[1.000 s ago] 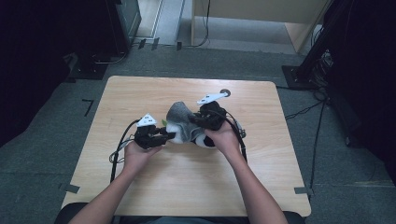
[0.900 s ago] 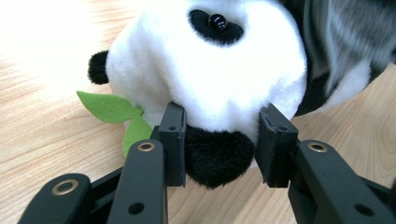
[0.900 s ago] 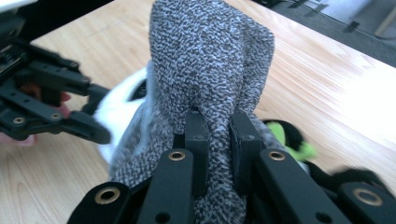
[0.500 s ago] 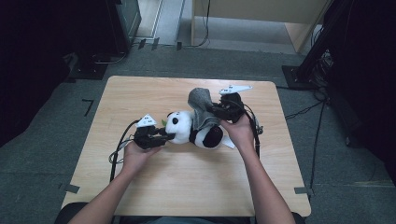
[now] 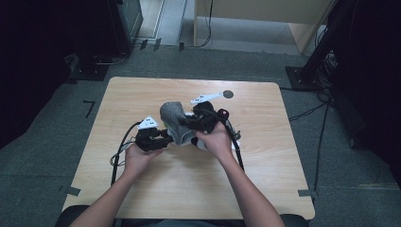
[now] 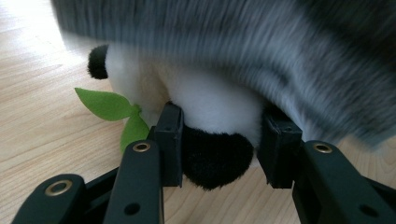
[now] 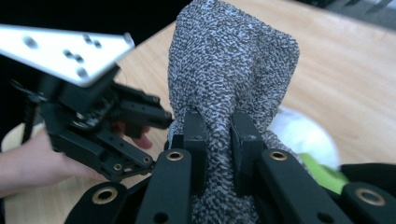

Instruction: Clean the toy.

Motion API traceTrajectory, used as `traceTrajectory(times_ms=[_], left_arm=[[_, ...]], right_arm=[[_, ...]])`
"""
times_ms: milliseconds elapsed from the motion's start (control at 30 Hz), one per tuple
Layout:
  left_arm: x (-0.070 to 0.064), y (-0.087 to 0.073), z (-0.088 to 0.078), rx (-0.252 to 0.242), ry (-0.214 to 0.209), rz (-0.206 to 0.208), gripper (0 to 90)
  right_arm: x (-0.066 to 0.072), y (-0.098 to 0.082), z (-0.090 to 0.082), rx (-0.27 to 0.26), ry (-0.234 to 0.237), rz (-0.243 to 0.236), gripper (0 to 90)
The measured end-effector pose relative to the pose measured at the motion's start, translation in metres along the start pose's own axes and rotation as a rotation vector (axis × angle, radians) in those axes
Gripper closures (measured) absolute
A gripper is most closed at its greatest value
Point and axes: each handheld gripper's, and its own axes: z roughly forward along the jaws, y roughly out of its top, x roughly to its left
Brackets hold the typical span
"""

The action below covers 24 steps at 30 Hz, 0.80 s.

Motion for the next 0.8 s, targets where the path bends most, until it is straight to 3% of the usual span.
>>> traceTrajectory(times_ms=[67,400,433,600,800], left_arm=[[-0.001,0.000,0.001,0.012,0.004,0.013,58.1],[0.000,0.000,0.002,0.009,-0.015,0.004,58.5],[0.001,0.000,0.002,0.010,-0.017,0.005,58.5],[0.003,0.000,0.002,0.009,-0.025,0.004,58.5],[0.005,-0.002,0.002,0.010,-0.034,0.017,58.4]], right_arm=[[-0.002,-0.006,0.008,0.037,-0.022,-0.012,79.3],[-0.013,-0.008,-0.006,0.057,-0.100,-0.055,79.8],[-0.018,-0.008,-0.011,0.062,-0.131,-0.053,79.8],[-0.036,-0.013,-0.025,0.040,-0.142,-0.001,80.0],[-0.047,-0.015,-0.039,0.020,-0.151,0.025,79.9]])
